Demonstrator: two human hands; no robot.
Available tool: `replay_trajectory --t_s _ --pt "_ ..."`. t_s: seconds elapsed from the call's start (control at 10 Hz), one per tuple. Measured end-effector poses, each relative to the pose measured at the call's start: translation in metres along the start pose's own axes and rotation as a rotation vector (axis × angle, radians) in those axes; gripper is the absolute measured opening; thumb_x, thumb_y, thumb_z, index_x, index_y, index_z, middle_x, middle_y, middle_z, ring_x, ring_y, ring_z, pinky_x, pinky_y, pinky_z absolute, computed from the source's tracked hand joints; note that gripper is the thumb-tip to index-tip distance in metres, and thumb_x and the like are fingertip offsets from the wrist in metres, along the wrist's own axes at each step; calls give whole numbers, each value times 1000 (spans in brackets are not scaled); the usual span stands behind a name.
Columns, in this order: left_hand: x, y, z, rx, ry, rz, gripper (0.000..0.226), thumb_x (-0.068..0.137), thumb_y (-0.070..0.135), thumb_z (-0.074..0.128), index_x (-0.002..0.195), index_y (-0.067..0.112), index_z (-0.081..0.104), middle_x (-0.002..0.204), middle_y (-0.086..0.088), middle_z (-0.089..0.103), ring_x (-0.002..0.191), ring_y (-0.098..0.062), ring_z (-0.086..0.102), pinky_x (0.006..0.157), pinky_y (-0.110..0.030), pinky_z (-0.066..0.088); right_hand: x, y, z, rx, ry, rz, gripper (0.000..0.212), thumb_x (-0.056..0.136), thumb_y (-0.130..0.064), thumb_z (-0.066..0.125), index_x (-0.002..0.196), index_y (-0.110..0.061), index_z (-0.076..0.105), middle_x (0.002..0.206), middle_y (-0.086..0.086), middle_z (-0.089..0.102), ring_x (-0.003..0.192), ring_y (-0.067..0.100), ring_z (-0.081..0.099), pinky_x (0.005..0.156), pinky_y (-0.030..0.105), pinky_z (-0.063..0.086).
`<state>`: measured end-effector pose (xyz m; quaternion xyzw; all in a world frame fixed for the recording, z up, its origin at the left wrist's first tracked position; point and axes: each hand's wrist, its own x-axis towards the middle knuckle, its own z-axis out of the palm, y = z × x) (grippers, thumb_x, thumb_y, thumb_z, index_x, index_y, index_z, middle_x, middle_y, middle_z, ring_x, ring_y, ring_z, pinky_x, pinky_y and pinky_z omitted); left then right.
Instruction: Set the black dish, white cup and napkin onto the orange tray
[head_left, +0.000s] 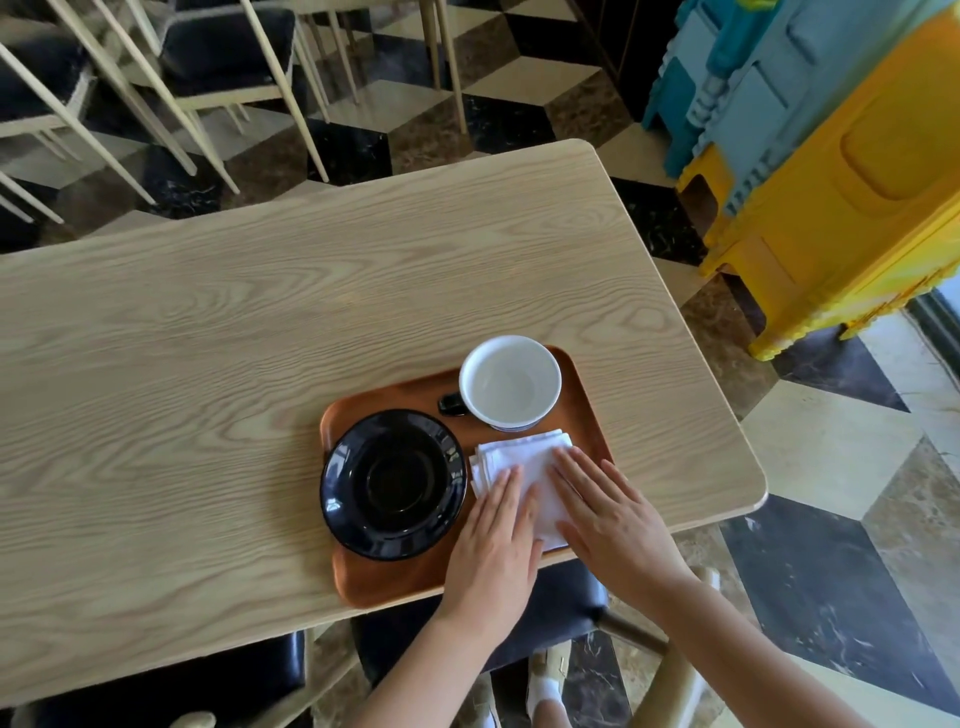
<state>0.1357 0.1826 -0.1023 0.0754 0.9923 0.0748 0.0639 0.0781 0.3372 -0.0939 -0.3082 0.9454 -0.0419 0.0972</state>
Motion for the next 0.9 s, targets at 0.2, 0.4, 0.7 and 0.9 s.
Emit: replay_trajectory --t_s 0.2,0.4,0.7,0.9 --pt "-1 -3 2 12 3 9 53 83 33 65 129 9 52 139 -13 49 130 -24 41 103 -34 36 0 -2 7 -23 46 2 52 90 -36 28 127 -9 52 136 10 51 127 23 44 99 46 41" --pt "0 -5 2 -40 -29 20 54 86 33 61 131 8 48 142 -14 46 132 -25 39 103 -36 38 0 -4 5 -14 73 -2 48 82 -33 60 125 -9 55 133 10 54 124 24 48 95 45 44" --pt "23 -14 -102 -57 -74 58 43 95 30 37 135 12 39 133 -13 53 119 -29 50 96 -37 41 26 -12 -105 176 -56 221 24 87 -28 45 108 -20 53 109 0 63 103 24 58 75 30 39" --pt "48 -41 -221 -183 -465 44 28 89 20 45 95 -3 60 107 -24 65 86 -35 62 77 -34 48 42 -30 -225 127 -384 233 36 88 -33 50 112 -7 60 117 11 65 98 26 61 76 28 46"
